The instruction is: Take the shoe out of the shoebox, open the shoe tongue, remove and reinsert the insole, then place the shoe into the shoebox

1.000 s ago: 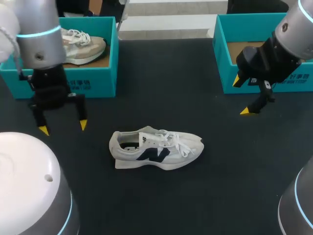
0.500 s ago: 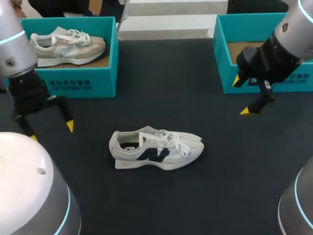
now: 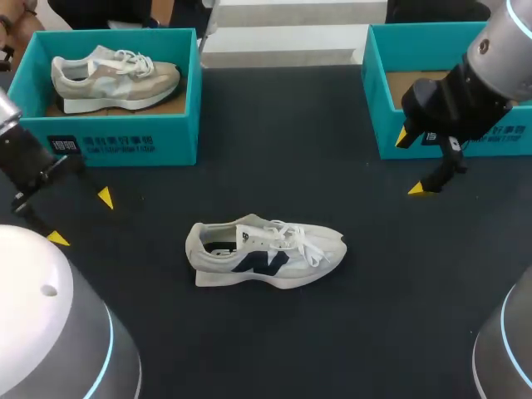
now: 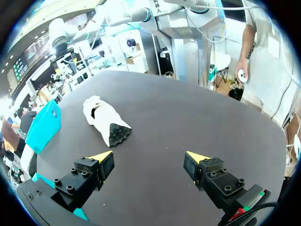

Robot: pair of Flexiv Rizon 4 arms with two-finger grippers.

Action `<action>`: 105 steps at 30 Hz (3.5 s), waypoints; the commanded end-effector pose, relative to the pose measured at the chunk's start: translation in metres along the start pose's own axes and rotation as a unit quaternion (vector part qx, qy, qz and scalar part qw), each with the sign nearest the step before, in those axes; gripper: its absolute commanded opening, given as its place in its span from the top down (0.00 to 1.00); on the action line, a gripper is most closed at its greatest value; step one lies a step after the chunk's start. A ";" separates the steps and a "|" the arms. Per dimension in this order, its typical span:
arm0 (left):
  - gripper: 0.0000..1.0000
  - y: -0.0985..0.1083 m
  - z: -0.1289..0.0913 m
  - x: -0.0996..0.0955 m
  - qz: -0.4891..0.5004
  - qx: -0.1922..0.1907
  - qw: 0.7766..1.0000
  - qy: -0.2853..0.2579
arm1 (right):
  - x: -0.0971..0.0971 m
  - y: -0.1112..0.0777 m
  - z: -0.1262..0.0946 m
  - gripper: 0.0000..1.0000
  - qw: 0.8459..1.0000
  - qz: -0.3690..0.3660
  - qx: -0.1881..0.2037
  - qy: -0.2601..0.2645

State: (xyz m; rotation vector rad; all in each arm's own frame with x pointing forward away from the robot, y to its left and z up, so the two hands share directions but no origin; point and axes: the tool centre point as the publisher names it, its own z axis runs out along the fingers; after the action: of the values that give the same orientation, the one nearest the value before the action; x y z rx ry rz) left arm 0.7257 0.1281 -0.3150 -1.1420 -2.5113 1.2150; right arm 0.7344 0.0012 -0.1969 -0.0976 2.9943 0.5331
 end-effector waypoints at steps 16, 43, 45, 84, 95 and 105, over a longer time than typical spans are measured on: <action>0.00 0.008 0.002 0.028 -0.130 0.251 0.912 -0.297 | -0.001 0.000 0.001 0.00 1.000 0.000 0.000 0.000; 0.00 0.024 0.014 0.035 -0.238 0.213 0.904 -0.285 | -0.001 0.000 0.001 0.00 1.000 0.000 0.000 0.000; 0.00 0.028 0.016 0.035 -0.242 0.207 0.900 -0.297 | -0.001 0.000 0.001 0.00 1.000 0.000 0.000 0.000; 0.00 0.052 0.036 0.044 -0.271 0.195 0.893 -0.302 | -0.001 0.000 0.001 0.00 1.000 0.000 0.000 0.000; 0.00 0.016 0.060 0.004 -0.264 0.130 0.900 -0.322 | -0.001 0.000 0.001 0.00 1.000 0.000 0.000 0.000; 0.00 -0.004 0.099 -0.037 -0.242 0.128 0.912 -0.307 | -0.001 0.000 0.001 0.00 1.000 0.000 0.000 0.000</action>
State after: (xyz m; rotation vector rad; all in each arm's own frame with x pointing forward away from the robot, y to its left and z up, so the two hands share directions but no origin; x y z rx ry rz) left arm 0.7057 0.0597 -0.3657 -0.0435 -2.6274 1.9011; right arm 0.7344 0.0012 -0.1969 -0.0975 2.9943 0.5330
